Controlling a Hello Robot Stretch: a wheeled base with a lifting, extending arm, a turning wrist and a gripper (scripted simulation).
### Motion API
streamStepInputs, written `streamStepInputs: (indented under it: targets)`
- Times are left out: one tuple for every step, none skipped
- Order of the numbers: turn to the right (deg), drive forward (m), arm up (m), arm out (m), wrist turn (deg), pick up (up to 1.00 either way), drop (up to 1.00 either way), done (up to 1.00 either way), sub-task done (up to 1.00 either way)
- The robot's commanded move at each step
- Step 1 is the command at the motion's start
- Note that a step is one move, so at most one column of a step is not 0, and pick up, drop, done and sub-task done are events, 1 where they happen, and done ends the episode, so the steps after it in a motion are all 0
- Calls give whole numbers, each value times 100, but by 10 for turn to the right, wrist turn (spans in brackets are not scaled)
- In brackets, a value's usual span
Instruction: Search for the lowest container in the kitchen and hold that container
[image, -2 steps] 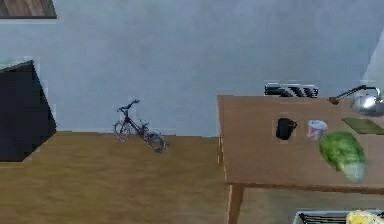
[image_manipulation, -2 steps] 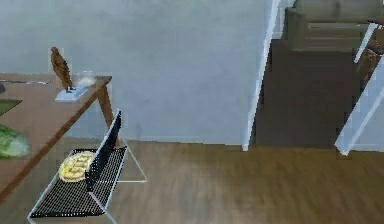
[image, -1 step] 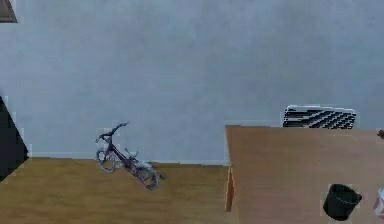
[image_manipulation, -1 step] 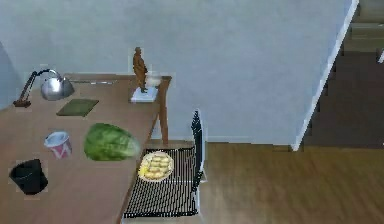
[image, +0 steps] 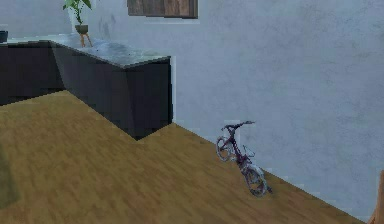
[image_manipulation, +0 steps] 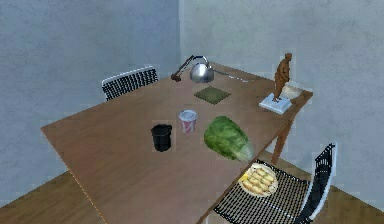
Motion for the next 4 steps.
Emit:
streamStepInputs:
  targets:
    - [0, 0, 50, 0, 0, 0, 0, 0, 0]
    - [0, 0, 34, 0, 0, 0, 0, 0, 0]
    - [0, 0, 0, 42, 0, 0, 0, 0, 0]
    - [0, 0, 0, 0, 450, 0, 0, 0, 0]
